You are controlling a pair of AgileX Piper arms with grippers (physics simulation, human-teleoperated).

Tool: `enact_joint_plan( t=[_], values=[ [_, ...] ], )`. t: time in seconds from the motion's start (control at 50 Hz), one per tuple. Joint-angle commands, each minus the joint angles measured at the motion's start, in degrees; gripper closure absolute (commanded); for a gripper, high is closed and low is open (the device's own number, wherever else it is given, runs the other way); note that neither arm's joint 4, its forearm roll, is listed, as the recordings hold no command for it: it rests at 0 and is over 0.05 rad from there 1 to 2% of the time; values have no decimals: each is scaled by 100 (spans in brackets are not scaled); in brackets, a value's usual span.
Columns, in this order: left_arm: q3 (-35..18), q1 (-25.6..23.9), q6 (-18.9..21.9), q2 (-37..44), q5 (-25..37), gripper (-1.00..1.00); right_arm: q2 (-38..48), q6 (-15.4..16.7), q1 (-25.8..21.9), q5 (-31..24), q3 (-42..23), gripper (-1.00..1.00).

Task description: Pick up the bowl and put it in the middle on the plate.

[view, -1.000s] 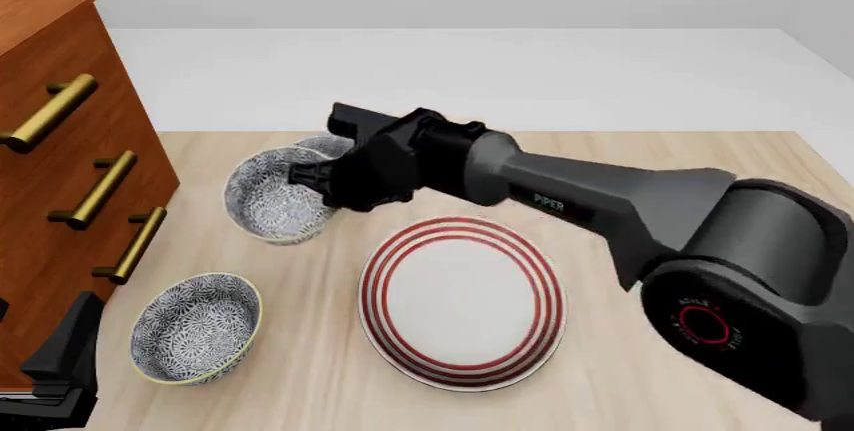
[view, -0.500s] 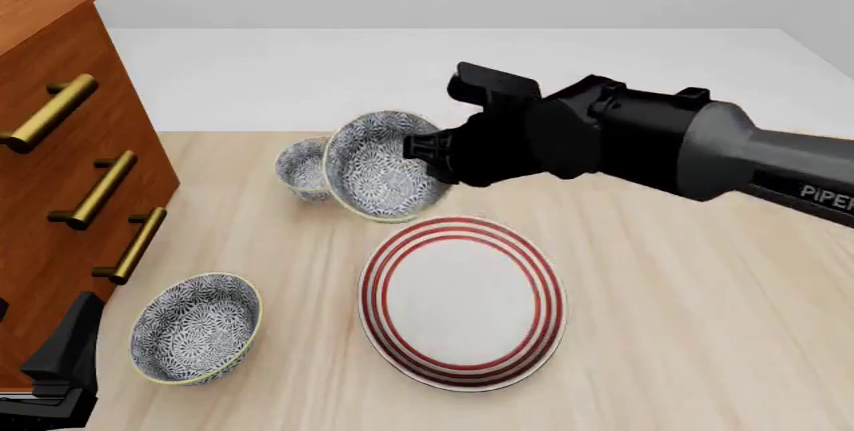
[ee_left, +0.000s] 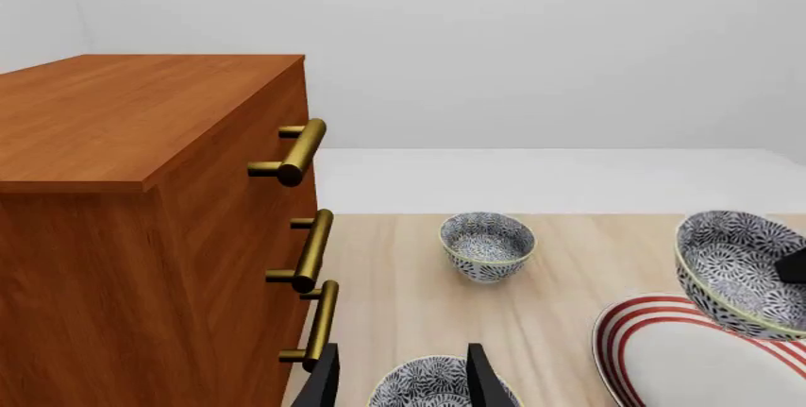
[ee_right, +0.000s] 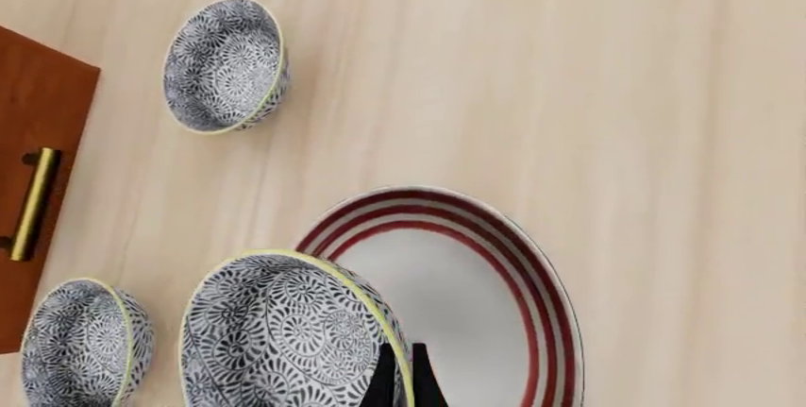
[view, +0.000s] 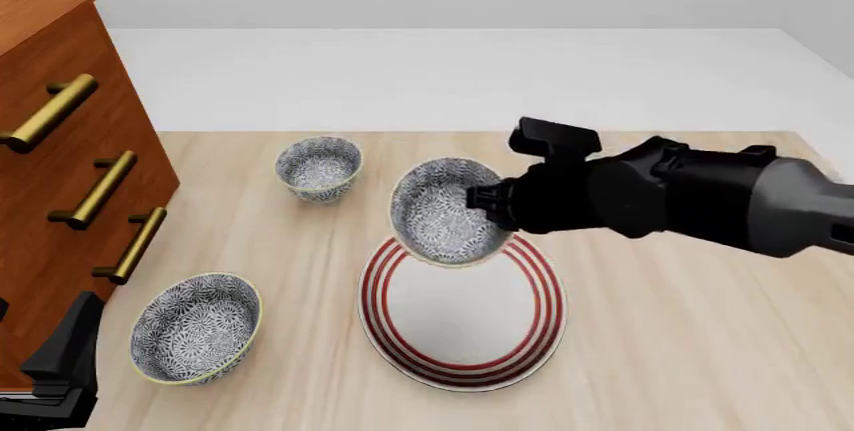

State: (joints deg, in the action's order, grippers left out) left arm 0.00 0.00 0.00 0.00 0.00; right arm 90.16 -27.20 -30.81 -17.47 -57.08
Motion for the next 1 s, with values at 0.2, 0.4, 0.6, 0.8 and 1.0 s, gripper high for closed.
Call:
enact_joint_plan(
  t=[0.2, 0.4, 0.6, 0.8, 1.0],
  values=[
    [0, 0, 0, 0, 0, -100, 239, 52, 67, 481, 695, 100],
    [0, 0, 0, 0, 0, -100, 361, 144, 126, 578, 769, 100],
    [0, 0, 0, 0, 0, -100, 602, 186, 123, 752, 855, 100],
    [0, 0, 0, 0, 0, -100, 777, 221, 121, 826, 855, 100],
    [0, 0, 0, 0, 0, -100, 964, 236, 91, 912, 875, 100]
  ],
)
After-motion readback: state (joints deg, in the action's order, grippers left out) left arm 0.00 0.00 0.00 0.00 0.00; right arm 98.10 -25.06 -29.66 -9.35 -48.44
